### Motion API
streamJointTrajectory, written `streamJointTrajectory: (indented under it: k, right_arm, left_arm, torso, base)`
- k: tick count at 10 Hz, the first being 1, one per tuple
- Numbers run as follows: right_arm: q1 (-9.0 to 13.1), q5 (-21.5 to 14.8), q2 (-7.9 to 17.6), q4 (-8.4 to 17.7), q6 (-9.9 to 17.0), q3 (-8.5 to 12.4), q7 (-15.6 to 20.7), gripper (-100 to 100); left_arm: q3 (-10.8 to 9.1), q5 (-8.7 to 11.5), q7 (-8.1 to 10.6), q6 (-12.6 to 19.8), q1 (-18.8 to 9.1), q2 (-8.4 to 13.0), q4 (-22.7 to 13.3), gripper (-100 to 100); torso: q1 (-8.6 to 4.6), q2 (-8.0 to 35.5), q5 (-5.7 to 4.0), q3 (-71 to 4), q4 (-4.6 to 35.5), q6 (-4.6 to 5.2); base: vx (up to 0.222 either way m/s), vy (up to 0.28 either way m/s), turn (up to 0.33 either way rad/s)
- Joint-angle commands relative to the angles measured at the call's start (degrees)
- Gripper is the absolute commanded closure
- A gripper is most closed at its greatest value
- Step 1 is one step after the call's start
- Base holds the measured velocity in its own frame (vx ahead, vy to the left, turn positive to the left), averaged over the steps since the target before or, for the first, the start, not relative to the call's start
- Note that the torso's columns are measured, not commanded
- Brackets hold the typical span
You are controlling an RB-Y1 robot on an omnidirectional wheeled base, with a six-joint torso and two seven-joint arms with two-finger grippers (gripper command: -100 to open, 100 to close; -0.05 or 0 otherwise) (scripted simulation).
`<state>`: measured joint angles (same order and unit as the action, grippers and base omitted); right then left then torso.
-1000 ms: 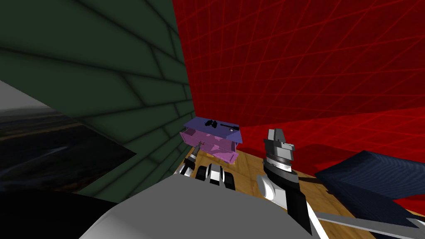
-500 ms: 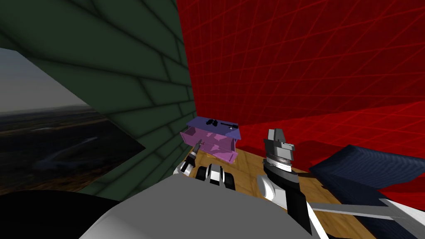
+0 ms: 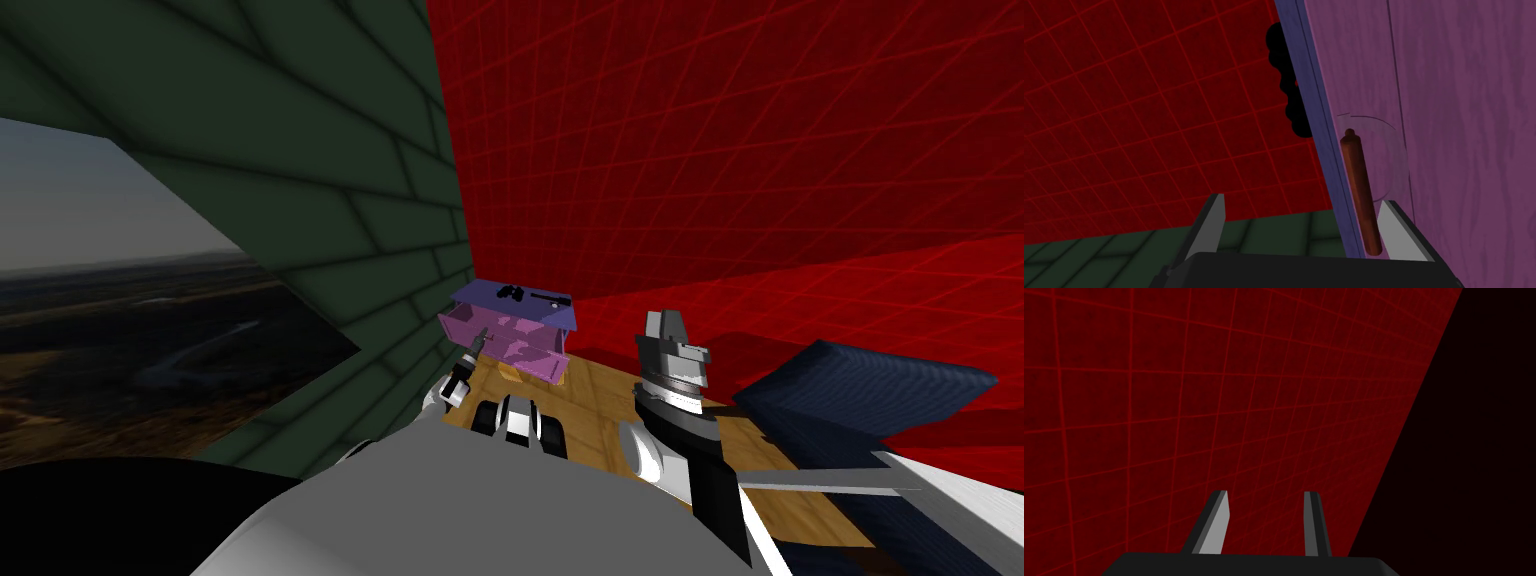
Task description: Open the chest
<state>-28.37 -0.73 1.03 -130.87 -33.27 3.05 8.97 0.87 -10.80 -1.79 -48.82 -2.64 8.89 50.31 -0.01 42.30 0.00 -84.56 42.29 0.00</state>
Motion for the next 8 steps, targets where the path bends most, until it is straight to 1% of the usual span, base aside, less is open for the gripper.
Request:
streamJointTrajectory:
  k: [1, 2, 3, 4, 8]
  right_arm:
    - [0.0, 0.0, 0.0, 0.0, 0.0, 0.0, 0.0, 0]
    - [0.0, 0.0, 0.0, 0.0, 0.0, 0.0, 0.0, 0]
    - [0.0, 0.0, 0.0, 0.0, 0.0, 0.0, 0.0, 0]
    - [0.0, 0.0, 0.0, 0.0, 0.0, 0.0, 0.0, 0]
    - [-0.01, 0.0, 0.0, 0.0, 0.0, 0.0, 0.0, 0]
  left_arm:
    - [-0.17, 0.49, 1.25, 3.75, -3.37, 0.98, 0.37, -100]
    - [-0.19, 0.65, 1.68, 5.16, -4.45, 1.3, 0.76, -100]
    - [-0.12, 0.52, 1.43, 4.59, -3.6, 1.03, 0.21, -100]
    - [-0.14, 0.54, 1.47, 4.82, -3.64, 1.05, -0.03, 0]
    - [-0.1, 0.51, 1.49, 5.05, -3.33, 1.03, -0.29, 0]
  torso:
    - [0.0, 0.05, -0.02, 0.03, 0.03, 0.0]
    - [-0.09, 0.25, -0.12, 0.12, 0.25, -0.01]
    - [-0.1, 0.37, -0.15, 0.21, 0.32, -0.03]
    - [-0.12, 0.22, -0.13, 0.13, 0.25, -0.03]
    - [-0.02, 0.01, -0.03, 0.0, 0.05, 0.01]
  base:
    - [-0.111, -0.017, -0.014]
    - [-0.113, -0.002, -0.011]
    - [-0.044, 0.004, -0.006]
    - [-0.009, 0.001, 0.003]
    - [-0.001, 0.0, 0.0]
